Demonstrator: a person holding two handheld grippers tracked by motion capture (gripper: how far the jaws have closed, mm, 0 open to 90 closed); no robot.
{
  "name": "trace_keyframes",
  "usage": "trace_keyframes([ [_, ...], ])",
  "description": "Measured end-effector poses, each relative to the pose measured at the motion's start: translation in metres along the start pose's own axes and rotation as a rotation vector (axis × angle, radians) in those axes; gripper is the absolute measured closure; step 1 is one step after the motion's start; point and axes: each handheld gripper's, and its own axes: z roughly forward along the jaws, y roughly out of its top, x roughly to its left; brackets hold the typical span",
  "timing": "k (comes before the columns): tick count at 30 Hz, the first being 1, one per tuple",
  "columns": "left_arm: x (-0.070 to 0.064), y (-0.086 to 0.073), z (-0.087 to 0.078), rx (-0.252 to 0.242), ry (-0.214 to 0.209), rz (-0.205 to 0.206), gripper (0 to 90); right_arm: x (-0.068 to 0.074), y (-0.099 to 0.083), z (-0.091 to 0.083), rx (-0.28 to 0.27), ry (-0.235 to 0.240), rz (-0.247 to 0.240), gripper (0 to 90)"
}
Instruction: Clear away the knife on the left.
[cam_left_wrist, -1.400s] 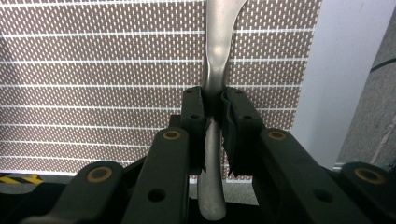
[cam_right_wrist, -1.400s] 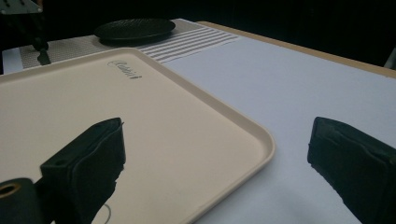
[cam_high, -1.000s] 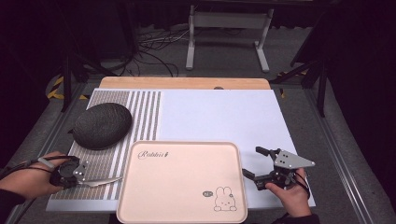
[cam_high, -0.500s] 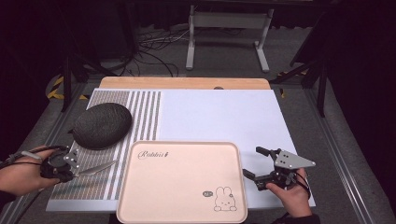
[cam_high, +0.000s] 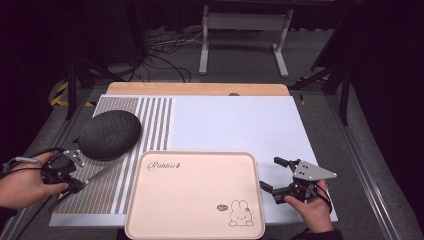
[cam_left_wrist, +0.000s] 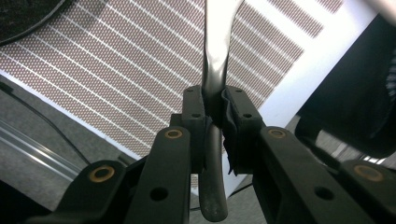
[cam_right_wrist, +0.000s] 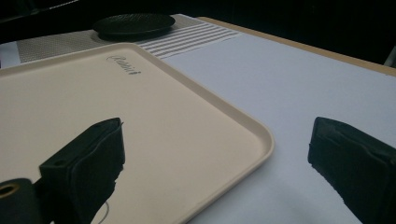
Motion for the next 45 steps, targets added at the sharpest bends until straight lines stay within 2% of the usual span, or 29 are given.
trace_keyframes([
  [1, 0.000, 0.000, 0.000, 0.000, 0.000, 0.000, 80.0, 0.000, 0.000, 0.000, 0.000, 0.000, 0.000, 4.6],
  [5, -0.008, 0.007, -0.005, -0.031, -0.044, -0.055, 80.0, 0.000, 0.000, 0.000, 0.000, 0.001, 0.002, 4.6],
  [8, -0.010, 0.009, -0.006, -0.038, -0.055, -0.071, 80.0, 0.000, 0.000, 0.000, 0.000, 0.001, 0.003, 4.6],
  [9, -0.012, 0.011, -0.007, -0.043, -0.062, -0.093, 80.0, -0.001, 0.000, 0.000, 0.000, 0.000, 0.002, 4.6],
  [12, -0.016, 0.015, -0.009, -0.064, -0.093, -0.120, 80.0, -0.001, 0.000, 0.000, 0.000, 0.000, 0.004, 4.5],
  [18, -0.026, 0.023, -0.009, -0.096, -0.151, -0.147, 79.9, -0.001, 0.000, -0.001, -0.002, 0.000, 0.007, 4.5],
  [24, -0.035, 0.033, -0.006, -0.102, -0.174, -0.164, 79.9, -0.001, 0.000, -0.001, -0.002, -0.001, 0.009, 4.5],
  [27, -0.038, 0.036, -0.005, -0.113, -0.171, -0.162, 79.9, -0.002, -0.001, -0.002, -0.001, -0.004, 0.011, 4.5],
  [28, -0.040, 0.038, -0.004, -0.118, -0.187, -0.173, 79.9, -0.002, -0.001, -0.002, -0.001, -0.004, 0.011, 4.5],
  [32, -0.048, 0.046, -0.001, -0.122, -0.208, -0.167, 79.9, -0.002, -0.001, -0.002, -0.001, -0.004, 0.011, 4.4],
  [37, -0.057, 0.059, 0.002, -0.133, -0.227, -0.139, 79.9, -0.002, -0.001, -0.002, -0.004, -0.002, 0.012, 4.4],
  [45, -0.068, 0.072, 0.009, -0.142, -0.258, -0.129, 79.9, -0.004, -0.002, -0.003, -0.003, -0.006, 0.011, 4.4],
])
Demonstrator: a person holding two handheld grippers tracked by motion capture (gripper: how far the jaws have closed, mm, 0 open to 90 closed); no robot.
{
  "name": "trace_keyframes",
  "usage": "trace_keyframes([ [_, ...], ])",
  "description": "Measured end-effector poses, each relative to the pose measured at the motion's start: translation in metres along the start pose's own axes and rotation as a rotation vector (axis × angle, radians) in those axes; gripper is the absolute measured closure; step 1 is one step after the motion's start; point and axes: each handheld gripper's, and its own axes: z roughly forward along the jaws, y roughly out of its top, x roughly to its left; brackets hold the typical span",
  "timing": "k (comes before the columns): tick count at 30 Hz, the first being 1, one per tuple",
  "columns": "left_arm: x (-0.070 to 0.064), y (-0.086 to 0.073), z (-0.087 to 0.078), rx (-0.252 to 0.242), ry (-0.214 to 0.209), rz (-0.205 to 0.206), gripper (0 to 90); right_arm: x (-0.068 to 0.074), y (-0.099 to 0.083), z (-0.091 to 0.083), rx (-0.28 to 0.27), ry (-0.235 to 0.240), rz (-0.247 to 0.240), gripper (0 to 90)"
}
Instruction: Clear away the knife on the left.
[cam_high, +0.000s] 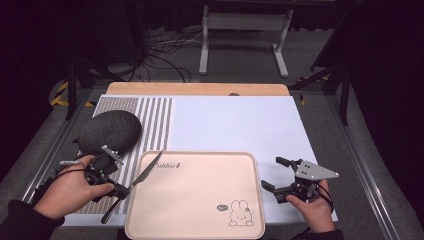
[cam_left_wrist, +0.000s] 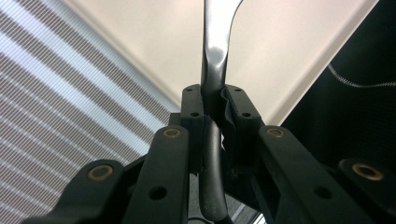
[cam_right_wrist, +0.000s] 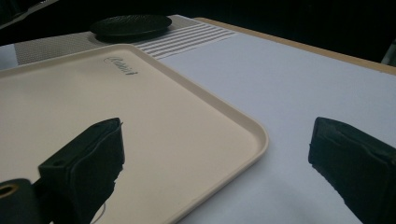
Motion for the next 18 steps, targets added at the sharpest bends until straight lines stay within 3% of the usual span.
trace_keyframes([
  [18, -0.013, 0.017, 0.027, 0.013, -0.061, 0.033, 79.9, 0.000, 0.000, -0.001, 0.000, 0.000, 0.000, 4.3],
])
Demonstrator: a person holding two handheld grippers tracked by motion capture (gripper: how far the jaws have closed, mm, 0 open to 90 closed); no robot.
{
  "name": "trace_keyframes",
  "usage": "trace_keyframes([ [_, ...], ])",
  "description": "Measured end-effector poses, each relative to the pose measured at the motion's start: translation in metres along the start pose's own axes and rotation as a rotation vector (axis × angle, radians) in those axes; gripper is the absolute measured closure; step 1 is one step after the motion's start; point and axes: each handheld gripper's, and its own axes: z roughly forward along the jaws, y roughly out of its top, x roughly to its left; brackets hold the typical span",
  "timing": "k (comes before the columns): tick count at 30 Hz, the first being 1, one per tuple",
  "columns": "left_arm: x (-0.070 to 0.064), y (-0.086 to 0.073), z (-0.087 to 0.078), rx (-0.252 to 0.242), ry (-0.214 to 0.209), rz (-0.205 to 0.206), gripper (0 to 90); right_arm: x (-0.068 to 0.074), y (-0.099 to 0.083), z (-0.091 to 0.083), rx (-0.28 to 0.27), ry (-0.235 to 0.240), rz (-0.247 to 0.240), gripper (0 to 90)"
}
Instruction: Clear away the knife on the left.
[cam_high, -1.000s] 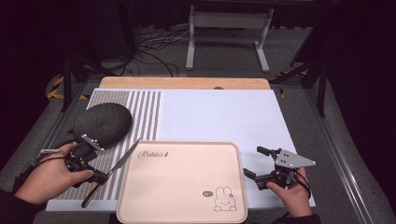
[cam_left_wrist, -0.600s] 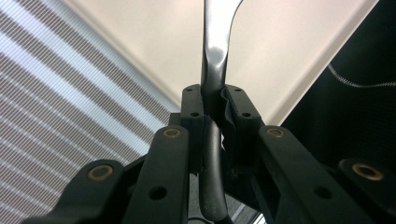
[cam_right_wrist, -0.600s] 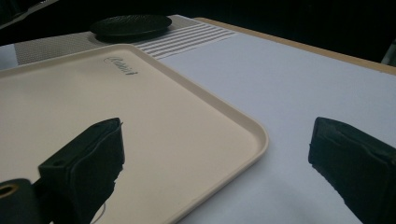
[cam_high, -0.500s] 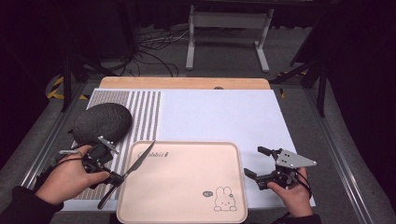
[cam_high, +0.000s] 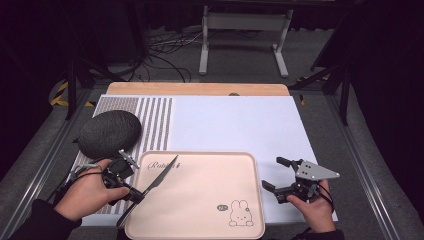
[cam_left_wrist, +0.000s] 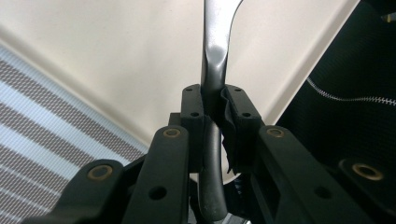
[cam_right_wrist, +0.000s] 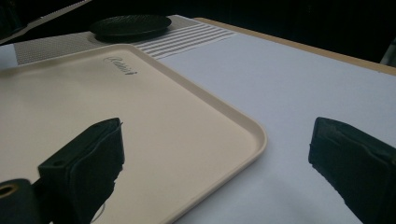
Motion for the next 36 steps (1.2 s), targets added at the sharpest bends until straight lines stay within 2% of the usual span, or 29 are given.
trace_keyframes([
  [11, -0.002, 0.010, 0.021, 0.014, -0.039, -0.003, 79.9, 0.000, 0.000, -0.001, 0.002, -0.002, -0.001, 4.3],
  [19, 0.000, 0.012, 0.033, 0.029, -0.051, -0.011, 79.9, 0.000, -0.001, 0.000, 0.001, 0.002, 0.002, 4.1],
  [26, 0.002, 0.012, 0.042, 0.046, -0.049, -0.023, 79.9, 0.000, -0.001, -0.001, -0.002, 0.002, 0.004, 4.1],
  [30, 0.004, 0.012, 0.046, 0.053, -0.015, -0.029, 79.9, 0.000, -0.001, -0.001, -0.003, 0.004, 0.006, 4.1],
  [36, 0.004, 0.011, 0.050, 0.062, -0.002, -0.033, 79.8, 0.000, -0.001, -0.001, -0.004, 0.002, 0.005, 4.0],
])
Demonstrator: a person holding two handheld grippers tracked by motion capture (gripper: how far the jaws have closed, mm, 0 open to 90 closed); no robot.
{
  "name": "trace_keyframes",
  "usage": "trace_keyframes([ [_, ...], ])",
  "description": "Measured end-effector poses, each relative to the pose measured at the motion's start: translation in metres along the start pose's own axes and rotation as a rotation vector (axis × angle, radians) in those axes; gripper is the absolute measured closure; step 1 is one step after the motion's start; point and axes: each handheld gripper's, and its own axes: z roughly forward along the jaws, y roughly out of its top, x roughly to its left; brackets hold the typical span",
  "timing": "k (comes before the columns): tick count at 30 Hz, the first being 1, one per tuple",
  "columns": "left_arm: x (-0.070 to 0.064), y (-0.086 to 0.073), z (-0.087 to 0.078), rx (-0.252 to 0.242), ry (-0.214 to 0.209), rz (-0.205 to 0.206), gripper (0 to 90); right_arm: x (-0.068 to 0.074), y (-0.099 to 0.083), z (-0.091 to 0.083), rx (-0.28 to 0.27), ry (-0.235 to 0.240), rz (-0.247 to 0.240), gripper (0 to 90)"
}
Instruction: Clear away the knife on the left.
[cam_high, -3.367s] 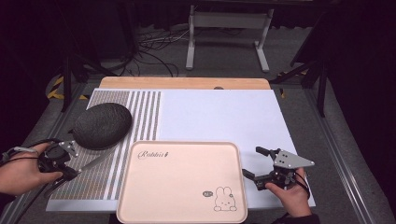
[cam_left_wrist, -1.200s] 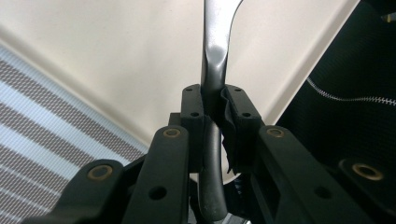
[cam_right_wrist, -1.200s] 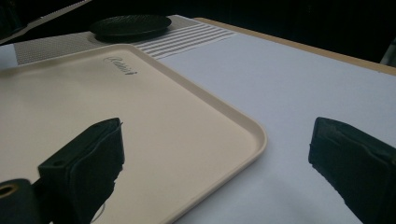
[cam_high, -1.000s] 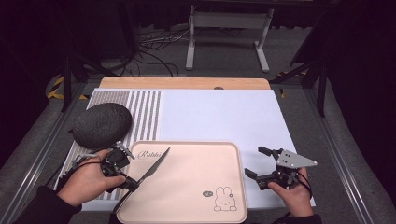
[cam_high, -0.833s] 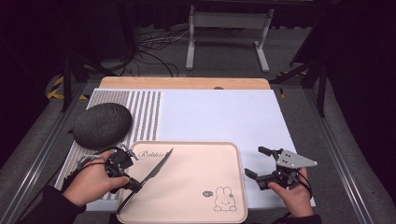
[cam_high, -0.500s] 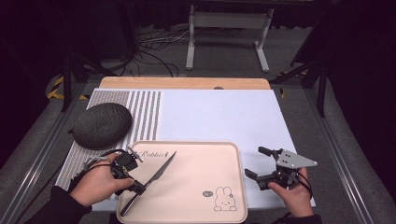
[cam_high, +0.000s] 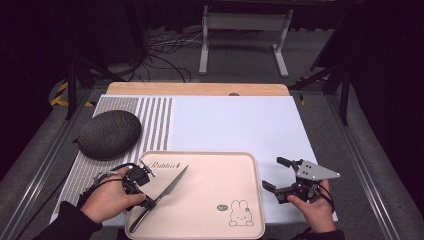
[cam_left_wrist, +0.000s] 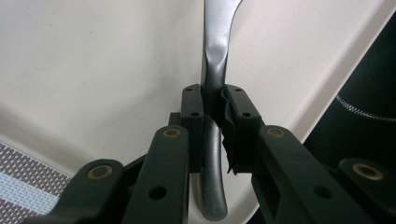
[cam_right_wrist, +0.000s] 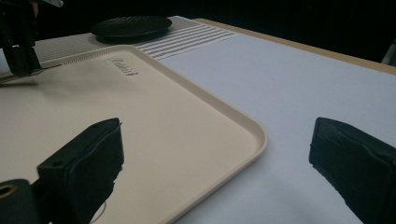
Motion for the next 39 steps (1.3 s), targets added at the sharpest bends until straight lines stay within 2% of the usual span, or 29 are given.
trace_keyframes([
  [21, 0.005, 0.001, 0.009, 0.007, 0.013, -0.038, 79.7, 0.000, 0.000, 0.000, 0.004, 0.002, 0.003, 4.0],
  [39, 0.007, 0.001, 0.012, 0.004, 0.018, -0.047, 80.0, 0.000, -0.001, 0.001, 0.005, 0.021, 0.008, 4.3],
])
